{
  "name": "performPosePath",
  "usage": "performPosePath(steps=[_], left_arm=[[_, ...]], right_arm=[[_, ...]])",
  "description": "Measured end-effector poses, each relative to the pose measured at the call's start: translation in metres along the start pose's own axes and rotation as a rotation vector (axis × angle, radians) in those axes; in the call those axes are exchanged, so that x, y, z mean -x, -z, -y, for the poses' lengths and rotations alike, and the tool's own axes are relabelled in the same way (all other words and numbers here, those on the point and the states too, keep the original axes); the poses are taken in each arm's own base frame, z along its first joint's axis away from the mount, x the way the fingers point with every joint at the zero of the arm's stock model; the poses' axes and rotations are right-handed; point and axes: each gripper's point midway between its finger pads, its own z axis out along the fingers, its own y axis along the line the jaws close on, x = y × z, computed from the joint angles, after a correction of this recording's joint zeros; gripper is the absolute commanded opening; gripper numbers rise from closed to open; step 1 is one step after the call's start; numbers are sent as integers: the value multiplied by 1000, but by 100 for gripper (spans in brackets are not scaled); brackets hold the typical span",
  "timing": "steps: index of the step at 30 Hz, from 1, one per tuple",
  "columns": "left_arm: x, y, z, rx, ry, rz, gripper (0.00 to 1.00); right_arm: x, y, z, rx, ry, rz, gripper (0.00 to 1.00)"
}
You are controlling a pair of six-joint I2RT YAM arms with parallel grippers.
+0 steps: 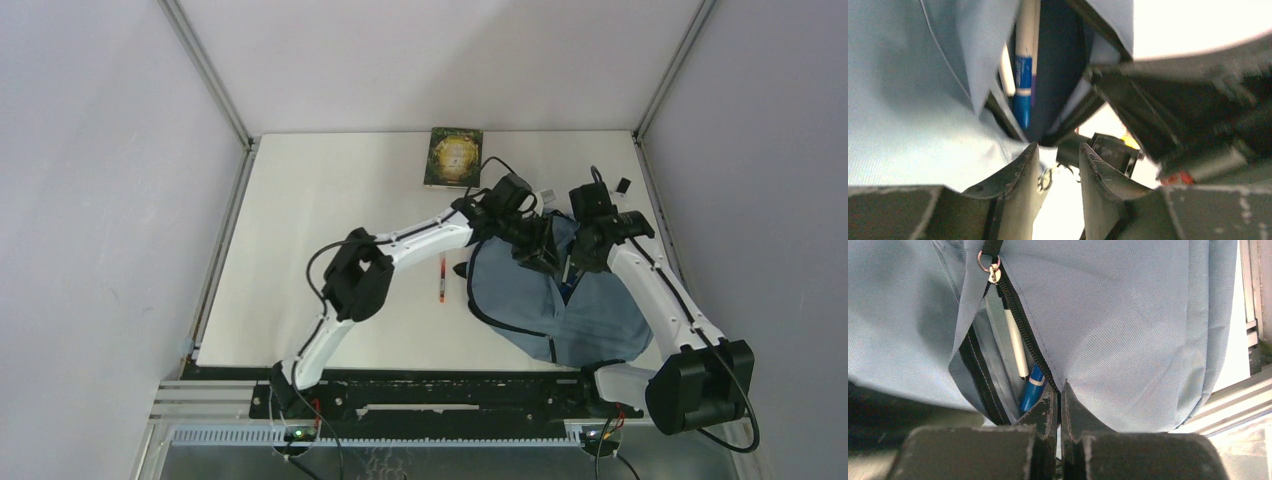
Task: Pack the student bag
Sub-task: Place the stationery in the student bag, then pick up the stationery from the center of the board.
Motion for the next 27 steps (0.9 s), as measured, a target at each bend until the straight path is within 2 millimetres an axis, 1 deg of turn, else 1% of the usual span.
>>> performPosePath(steps=[3, 6, 7, 9, 11, 14, 15, 18, 22, 25, 27], left_arm=[[-11, 22, 6, 55, -79, 4, 42], [-25, 51, 11, 121, -170, 21, 42], [-31, 63, 8, 152, -198, 32, 42], [-46, 86, -4, 237, -231, 49, 42], [-57, 106, -26, 344, -259, 79, 44], [-70, 135, -72, 539, -281, 129, 49], [-73, 146, -91, 617, -281, 149, 50], [-73, 171, -130, 770, -258, 184, 51], [-58, 194, -160, 859, -194, 232, 51], [-47, 199, -181, 887, -151, 247, 56], [-47, 197, -197, 909, -124, 226, 57]], right_arm=[[1, -1, 1, -1, -6, -1, 0], [1, -1, 2, 0, -8, -2, 0], [1, -1, 2, 1, -7, -3, 0], [2, -1, 2, 1, -9, -1, 0], [2, -1, 3, 0, -11, -1, 0], [3, -2, 3, 4, -16, 1, 0], [4, -2, 2, 6, -18, 1, 0], [4, -2, 2, 12, -21, 1, 0], [4, -2, 1, 17, -20, 0, 0], [4, -2, 1, 17, -18, 1, 0], [4, -2, 1, 17, -18, 1, 0]])
